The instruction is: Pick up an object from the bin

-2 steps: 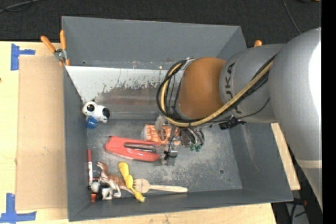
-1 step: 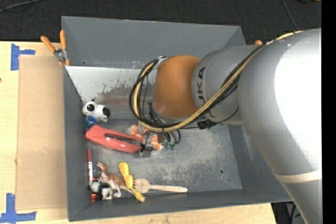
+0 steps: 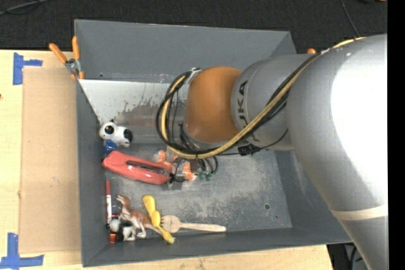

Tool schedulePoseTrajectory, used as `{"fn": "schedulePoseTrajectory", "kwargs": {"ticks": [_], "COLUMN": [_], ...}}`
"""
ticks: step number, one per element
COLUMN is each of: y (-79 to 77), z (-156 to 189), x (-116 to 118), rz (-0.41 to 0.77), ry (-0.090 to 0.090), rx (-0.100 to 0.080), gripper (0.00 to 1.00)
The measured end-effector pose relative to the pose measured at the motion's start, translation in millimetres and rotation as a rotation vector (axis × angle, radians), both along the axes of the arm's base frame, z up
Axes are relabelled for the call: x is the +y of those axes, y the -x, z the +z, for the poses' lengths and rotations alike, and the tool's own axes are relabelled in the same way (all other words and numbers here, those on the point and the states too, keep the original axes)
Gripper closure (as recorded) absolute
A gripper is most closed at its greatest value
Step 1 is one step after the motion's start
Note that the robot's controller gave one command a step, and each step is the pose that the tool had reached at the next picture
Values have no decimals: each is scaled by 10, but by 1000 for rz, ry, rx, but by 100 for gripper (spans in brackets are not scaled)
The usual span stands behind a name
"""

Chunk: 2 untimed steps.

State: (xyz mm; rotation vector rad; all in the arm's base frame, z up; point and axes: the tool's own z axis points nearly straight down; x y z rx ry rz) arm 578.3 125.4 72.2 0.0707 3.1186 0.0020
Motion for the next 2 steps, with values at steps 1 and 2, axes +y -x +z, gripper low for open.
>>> {"fn": "schedulePoseTrajectory", "kwargs": {"ticks": [1,2], "y": [39,-95], "z": [473,1233], "x": [-47,56], "rz": [-3,-1], "ry": [3,0], "rx": [11,6], "gripper": [100,100]}}
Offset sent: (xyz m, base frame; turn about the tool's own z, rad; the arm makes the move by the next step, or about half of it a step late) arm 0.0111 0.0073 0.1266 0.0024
